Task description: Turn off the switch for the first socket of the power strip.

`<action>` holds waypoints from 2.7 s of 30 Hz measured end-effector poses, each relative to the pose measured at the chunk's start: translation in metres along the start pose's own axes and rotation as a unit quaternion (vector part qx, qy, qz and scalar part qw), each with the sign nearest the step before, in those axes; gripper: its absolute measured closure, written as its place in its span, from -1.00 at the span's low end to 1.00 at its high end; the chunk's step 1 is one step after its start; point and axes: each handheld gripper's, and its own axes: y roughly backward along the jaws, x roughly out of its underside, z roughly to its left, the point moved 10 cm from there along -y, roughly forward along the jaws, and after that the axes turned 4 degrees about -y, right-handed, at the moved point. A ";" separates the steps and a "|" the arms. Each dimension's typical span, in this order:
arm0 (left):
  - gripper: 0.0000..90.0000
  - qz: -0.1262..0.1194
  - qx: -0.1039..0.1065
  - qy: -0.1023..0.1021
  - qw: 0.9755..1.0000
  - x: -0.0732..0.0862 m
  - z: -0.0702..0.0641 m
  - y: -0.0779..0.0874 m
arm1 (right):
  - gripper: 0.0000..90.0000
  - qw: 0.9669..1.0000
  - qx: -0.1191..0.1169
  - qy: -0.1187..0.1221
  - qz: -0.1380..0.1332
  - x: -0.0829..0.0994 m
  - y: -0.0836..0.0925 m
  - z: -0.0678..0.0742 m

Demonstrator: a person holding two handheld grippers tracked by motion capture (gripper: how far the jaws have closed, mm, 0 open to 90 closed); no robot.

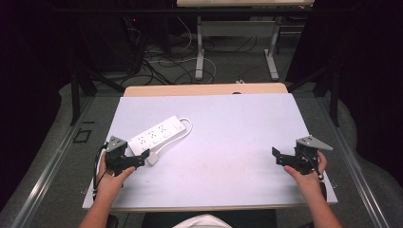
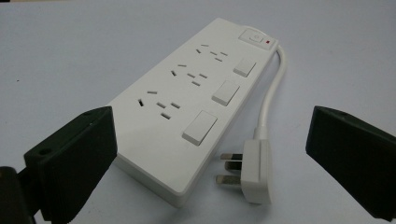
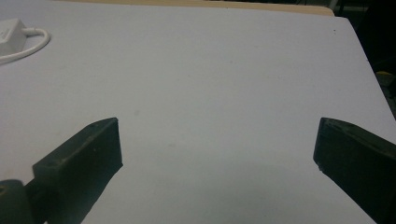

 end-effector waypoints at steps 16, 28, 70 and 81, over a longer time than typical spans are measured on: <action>-0.89 0.000 0.011 -0.018 1.000 -0.002 -0.013 0.002 | -0.98 1.000 0.016 0.013 -0.004 0.001 -0.003 -0.001; -0.64 0.007 0.022 -0.042 0.999 -0.002 -0.026 0.003 | -0.92 1.000 0.008 0.011 -0.002 0.002 -0.005 0.003; -0.34 0.050 0.063 -0.038 0.996 -0.028 -0.047 -0.003 | -0.84 1.000 -0.007 0.004 0.015 0.009 -0.011 0.009; -0.37 0.056 0.069 -0.038 0.995 -0.038 -0.047 -0.002 | -0.83 1.000 -0.008 0.006 0.016 0.009 -0.012 0.009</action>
